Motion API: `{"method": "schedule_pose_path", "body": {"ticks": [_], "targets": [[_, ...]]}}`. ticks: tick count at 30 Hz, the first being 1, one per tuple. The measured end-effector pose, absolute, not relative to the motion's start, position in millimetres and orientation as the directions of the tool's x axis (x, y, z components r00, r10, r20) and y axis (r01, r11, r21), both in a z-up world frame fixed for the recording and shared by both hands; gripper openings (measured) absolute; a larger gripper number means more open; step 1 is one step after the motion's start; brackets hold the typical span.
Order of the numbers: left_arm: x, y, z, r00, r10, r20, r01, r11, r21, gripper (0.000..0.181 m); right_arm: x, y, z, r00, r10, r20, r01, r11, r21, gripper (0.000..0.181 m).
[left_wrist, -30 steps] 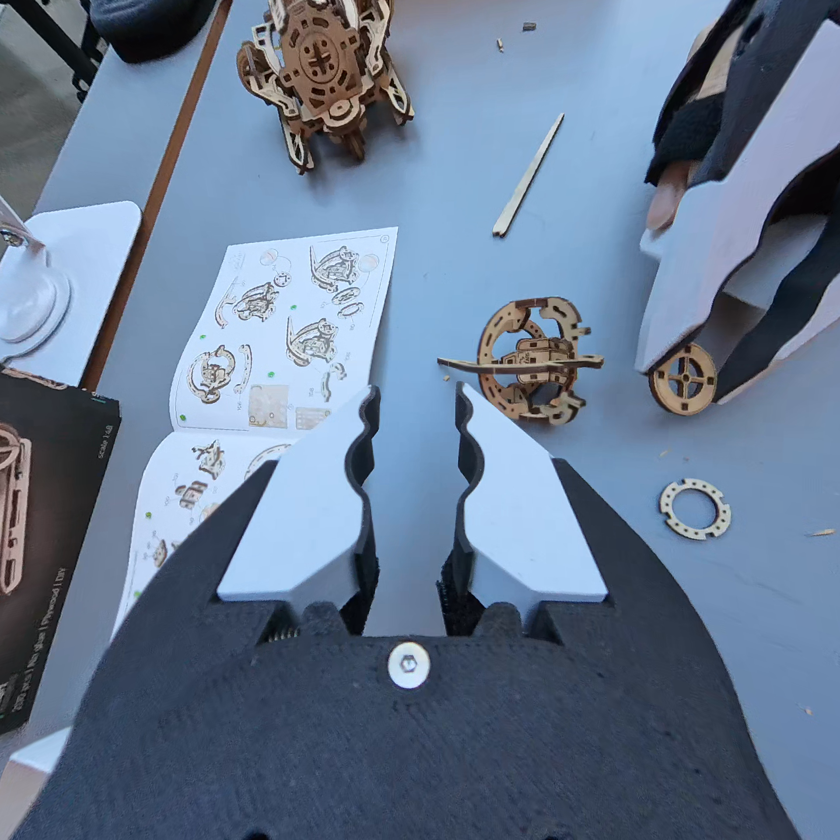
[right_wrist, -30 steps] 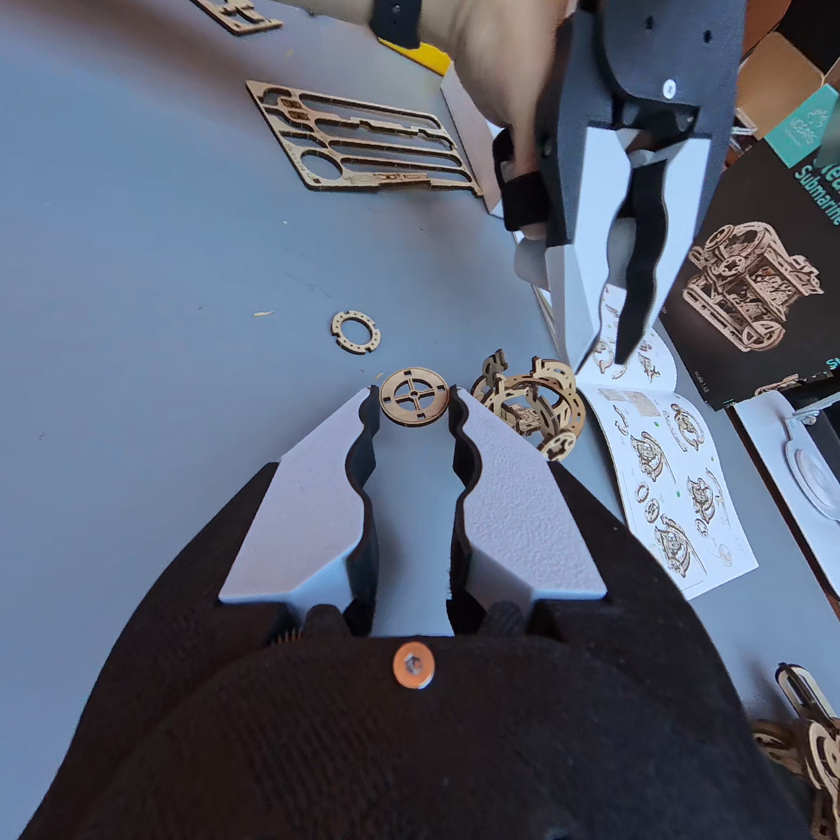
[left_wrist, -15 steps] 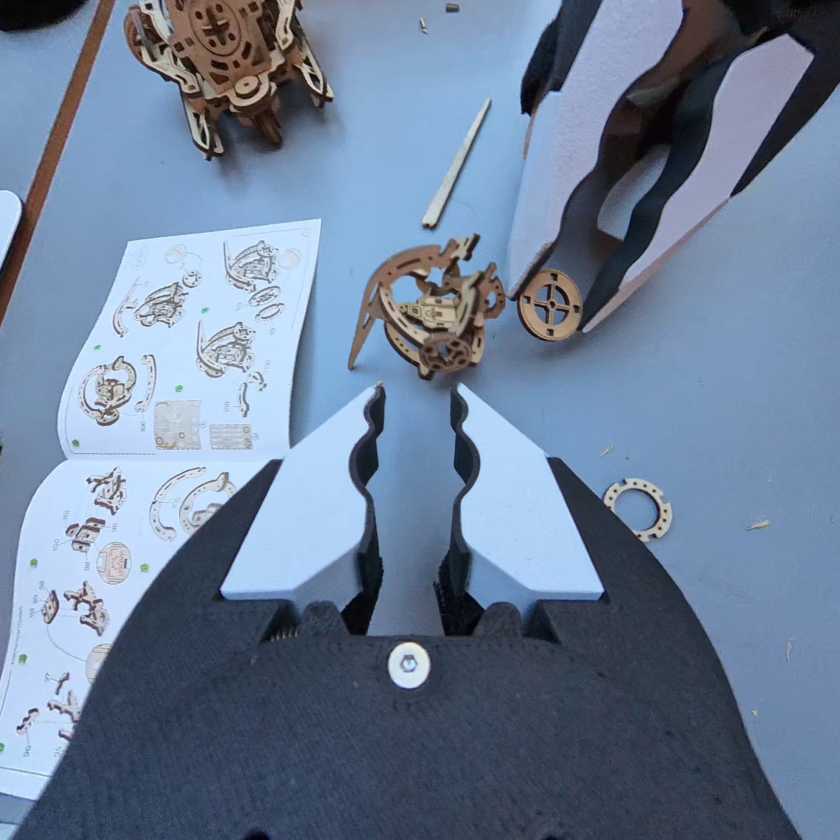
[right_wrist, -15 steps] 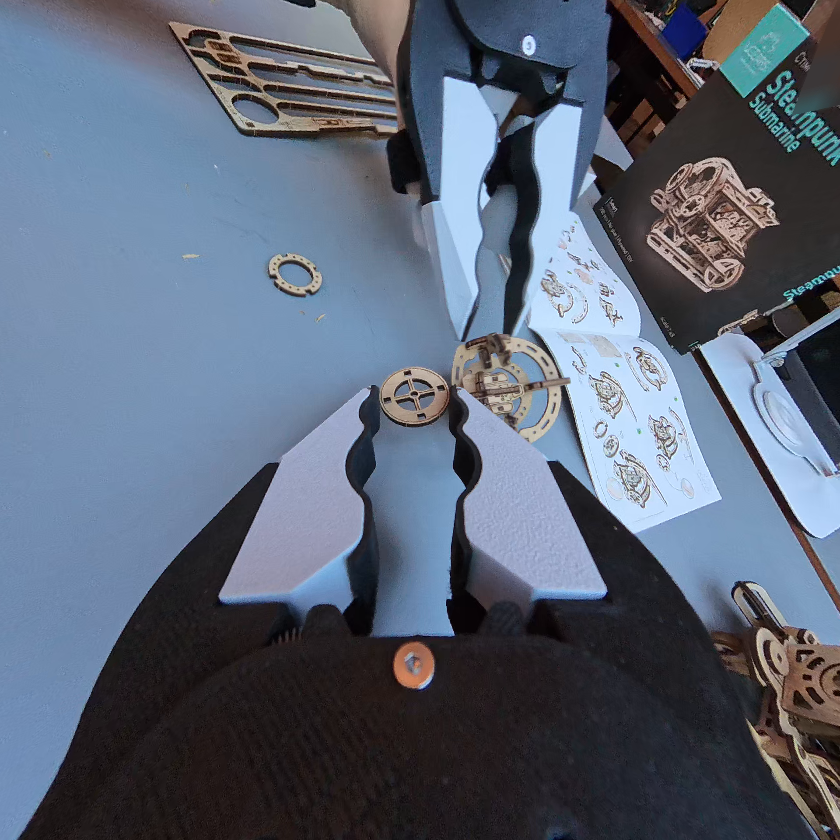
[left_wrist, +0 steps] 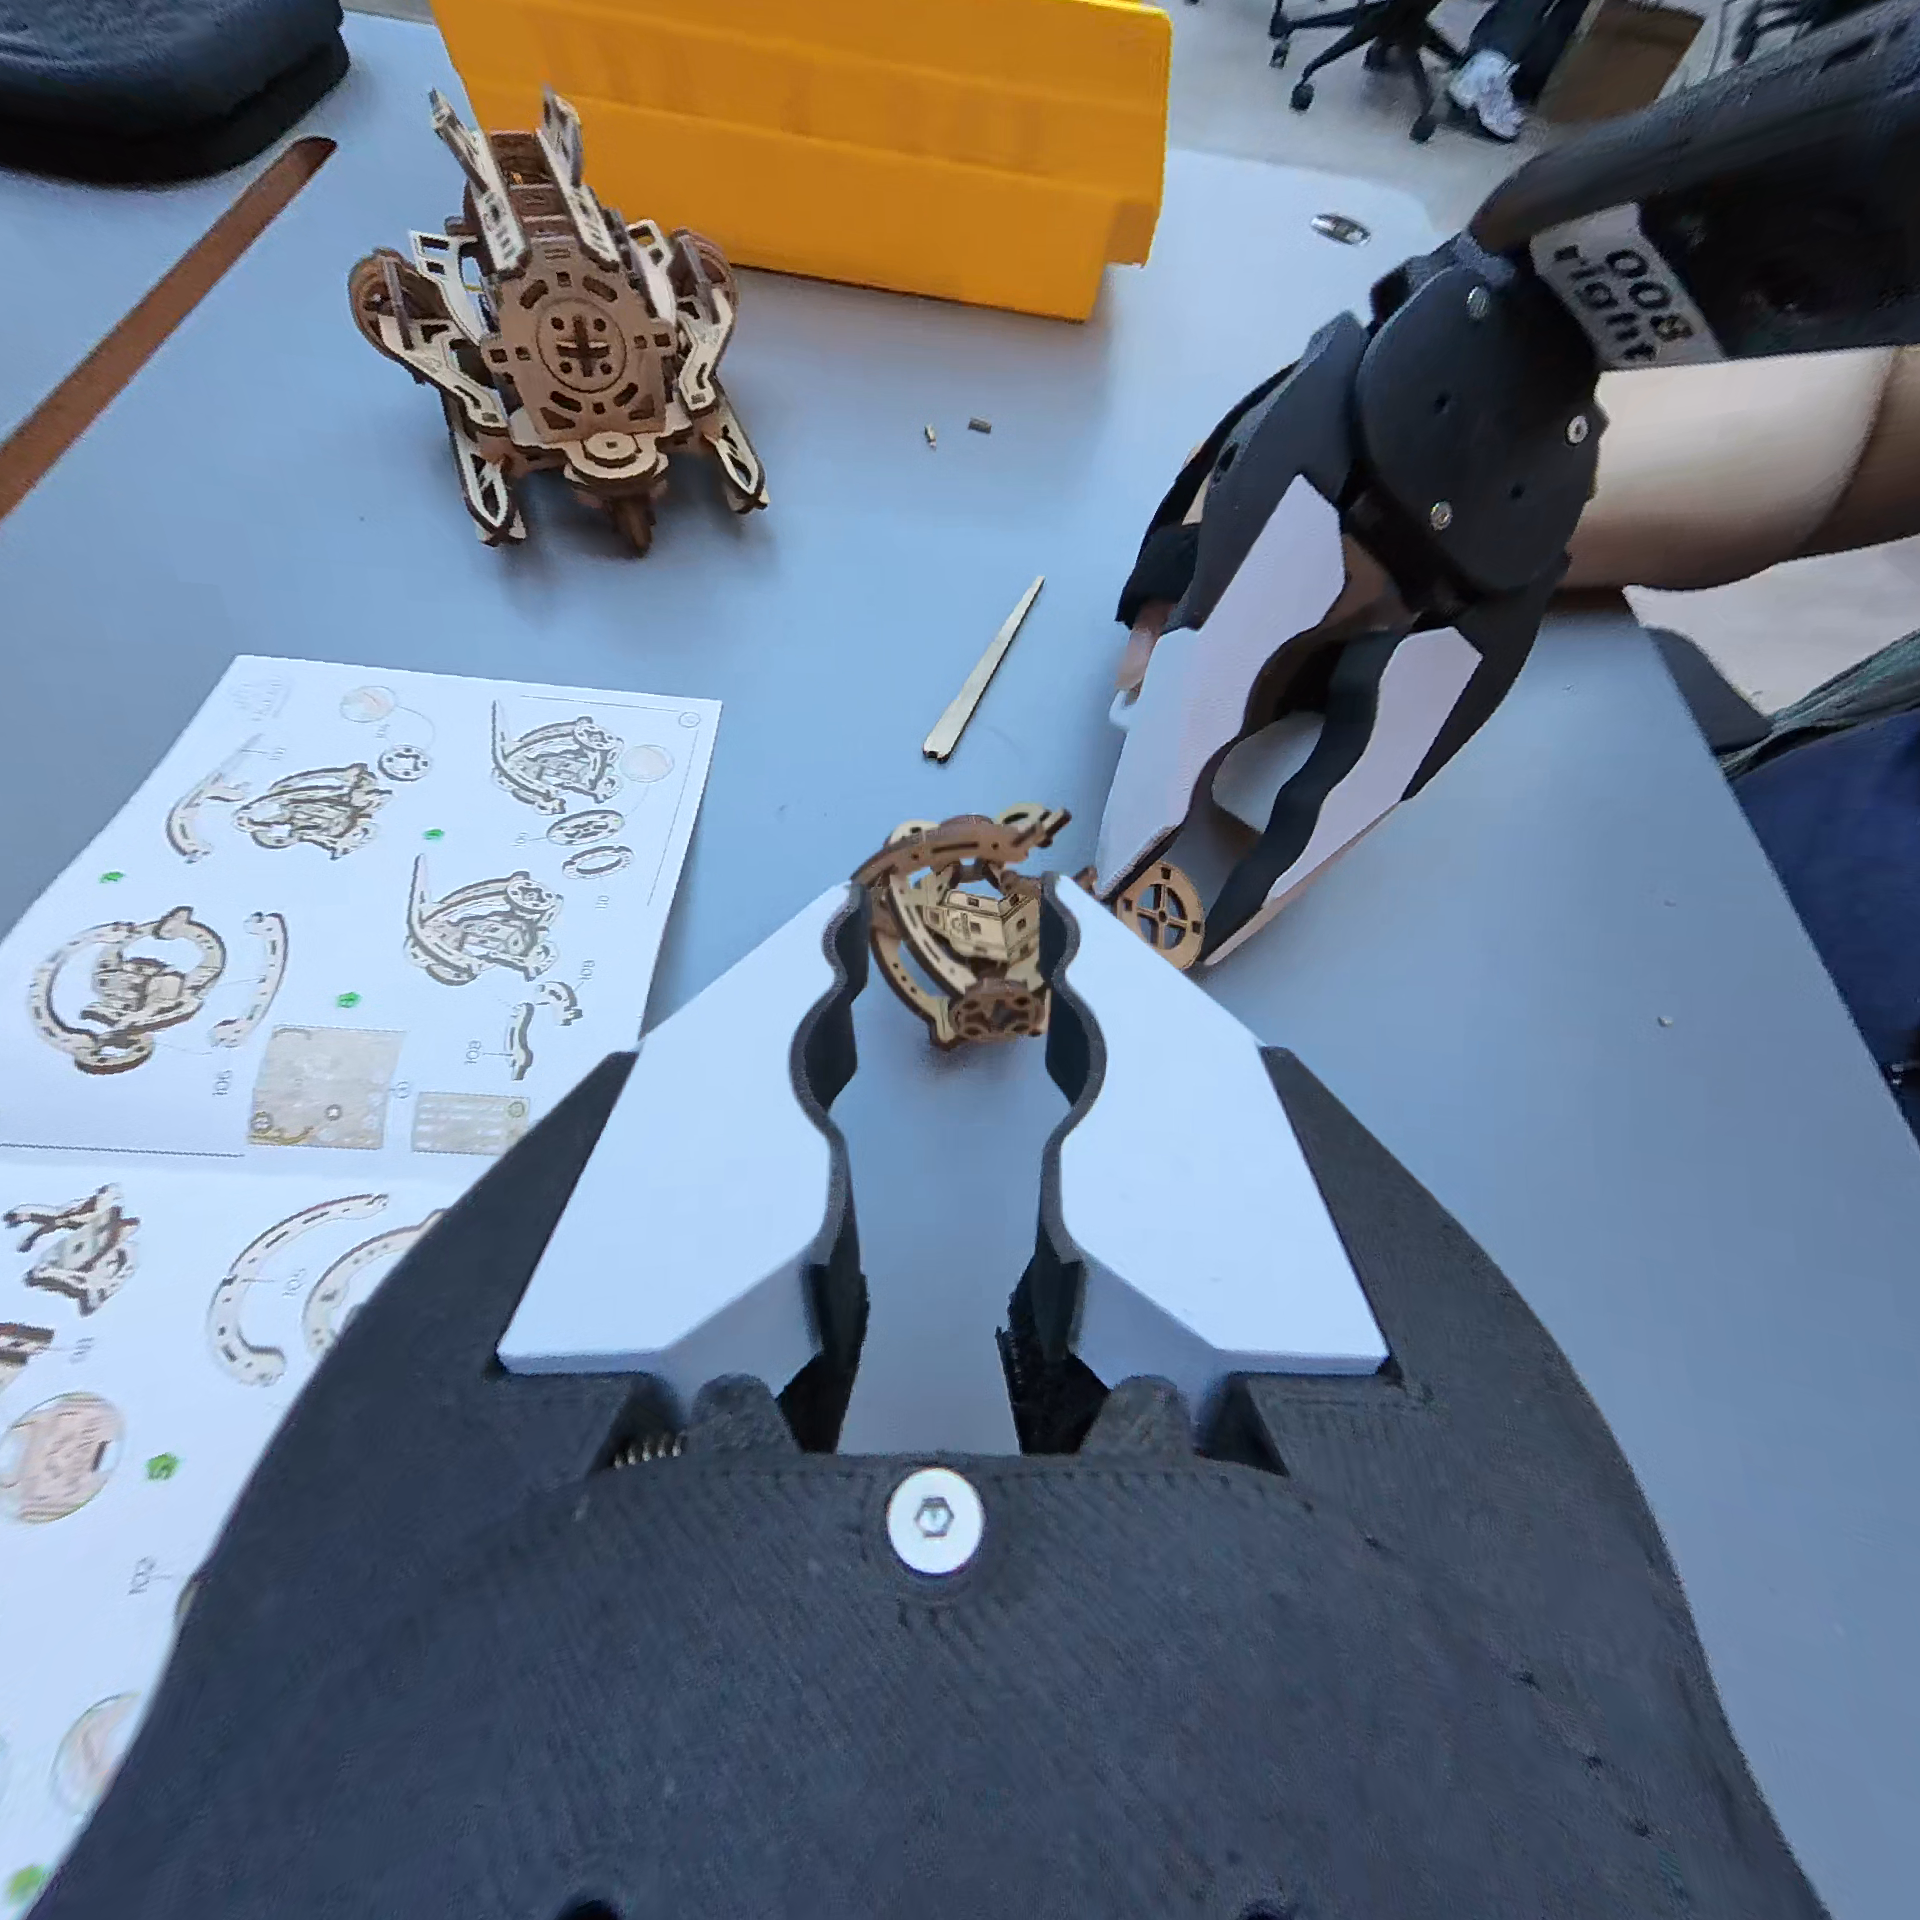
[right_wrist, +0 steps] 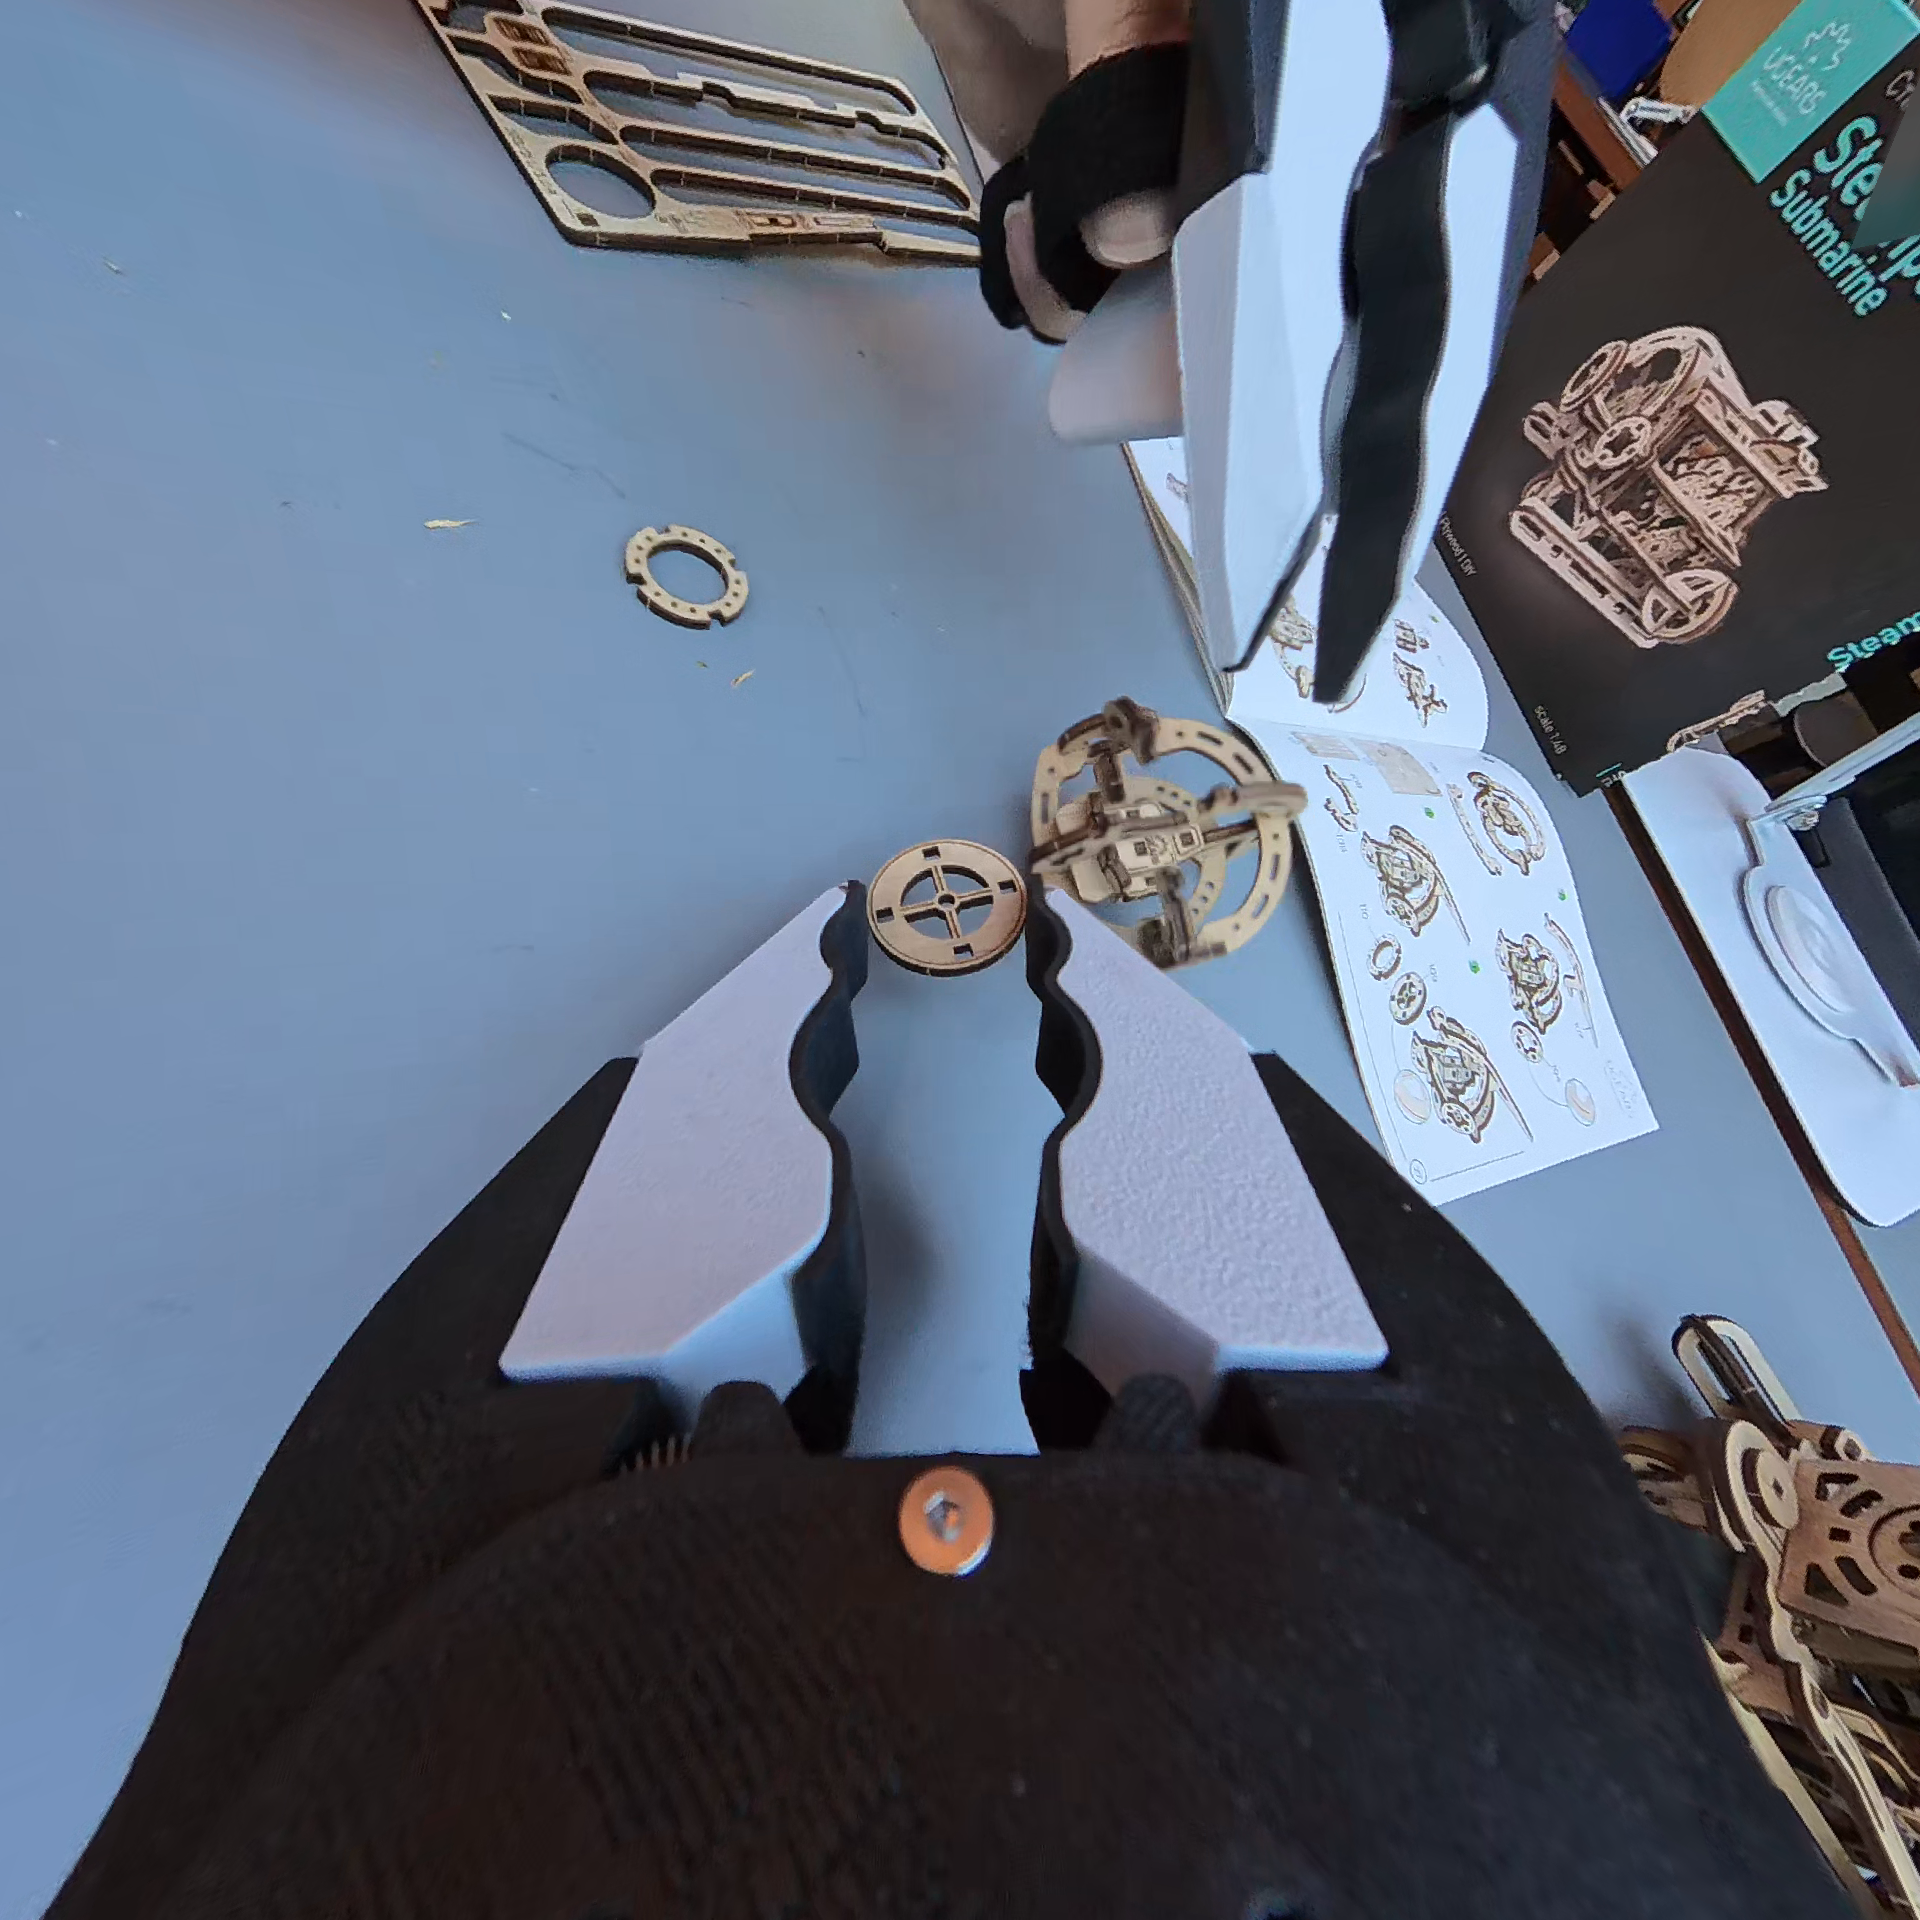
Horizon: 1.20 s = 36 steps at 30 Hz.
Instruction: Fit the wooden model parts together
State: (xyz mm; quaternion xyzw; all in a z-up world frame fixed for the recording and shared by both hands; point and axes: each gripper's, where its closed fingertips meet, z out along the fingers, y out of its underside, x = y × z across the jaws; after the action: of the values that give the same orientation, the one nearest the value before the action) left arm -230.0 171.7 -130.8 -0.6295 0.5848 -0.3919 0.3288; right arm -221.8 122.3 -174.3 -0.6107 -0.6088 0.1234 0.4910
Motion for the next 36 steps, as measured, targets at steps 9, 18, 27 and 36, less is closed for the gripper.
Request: {"method": "schedule_pose_path", "body": {"ticks": [9,18,27,36], "targets": [[-237,176,-155,0.079,-0.983,0.164,-0.523,-0.181,-0.833,0.023,-223,125,-168,0.243,0.863,0.443,0.597,0.227,-0.770,0.029],[-242,166,-164,0.249,-0.898,0.362,-0.468,-0.439,-0.767,0.002,-223,128,-167,0.249,0.857,0.452,0.596,0.232,-0.769,0.029],[-258,161,-166,0.438,-0.582,0.685,-0.031,-0.772,-0.635,0.000,-217,130,-163,0.259,0.849,0.461,0.592,0.237,-0.770,0.028],[-266,162,-162,0.475,-0.505,0.721,0.102,-0.782,-0.615,0.002,-213,130,-156,0.281,0.853,0.439,0.553,0.229,-0.801,0.029]]}}
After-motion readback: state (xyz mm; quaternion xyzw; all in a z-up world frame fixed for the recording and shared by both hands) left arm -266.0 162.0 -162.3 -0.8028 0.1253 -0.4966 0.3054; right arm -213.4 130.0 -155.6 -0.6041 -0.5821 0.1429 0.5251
